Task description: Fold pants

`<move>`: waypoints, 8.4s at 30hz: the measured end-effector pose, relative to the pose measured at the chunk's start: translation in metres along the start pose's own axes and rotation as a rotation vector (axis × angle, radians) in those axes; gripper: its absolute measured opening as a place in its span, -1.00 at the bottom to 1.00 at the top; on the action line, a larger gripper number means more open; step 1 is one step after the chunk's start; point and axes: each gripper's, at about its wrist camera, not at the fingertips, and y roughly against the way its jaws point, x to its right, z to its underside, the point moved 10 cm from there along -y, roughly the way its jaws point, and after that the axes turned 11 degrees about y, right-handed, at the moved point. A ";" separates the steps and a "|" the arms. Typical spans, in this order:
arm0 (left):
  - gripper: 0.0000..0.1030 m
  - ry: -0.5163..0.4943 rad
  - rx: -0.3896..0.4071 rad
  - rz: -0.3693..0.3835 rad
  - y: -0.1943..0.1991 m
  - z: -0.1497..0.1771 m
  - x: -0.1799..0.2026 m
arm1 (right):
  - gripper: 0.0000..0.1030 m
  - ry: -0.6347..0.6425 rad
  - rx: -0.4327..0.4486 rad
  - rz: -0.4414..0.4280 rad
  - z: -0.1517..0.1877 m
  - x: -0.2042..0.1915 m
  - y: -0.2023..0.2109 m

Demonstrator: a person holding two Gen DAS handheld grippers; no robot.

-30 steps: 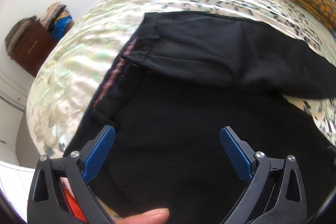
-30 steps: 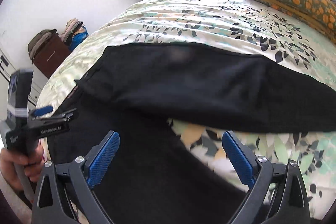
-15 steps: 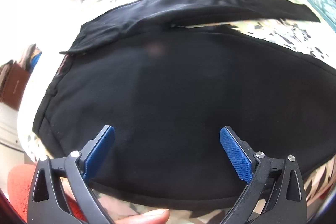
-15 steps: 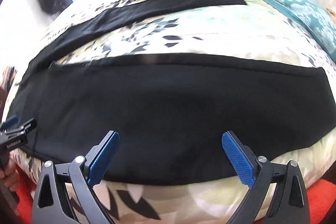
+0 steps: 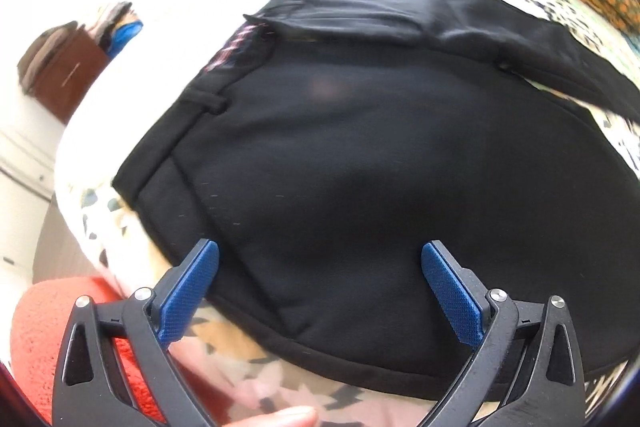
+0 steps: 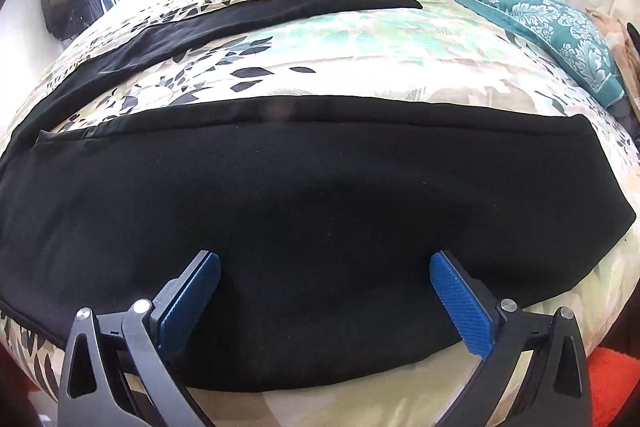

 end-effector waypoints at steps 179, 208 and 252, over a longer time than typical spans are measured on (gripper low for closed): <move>0.99 -0.195 0.207 0.121 -0.114 -0.167 0.190 | -0.83 0.040 0.116 -0.246 -0.088 0.097 0.095; 0.99 -0.288 0.031 0.258 -0.001 0.033 0.088 | 1.00 0.271 0.032 -0.360 0.020 -0.158 0.033; 0.99 -0.295 0.076 0.222 -0.002 0.039 0.088 | 0.95 -0.707 0.163 -0.678 0.014 0.031 0.056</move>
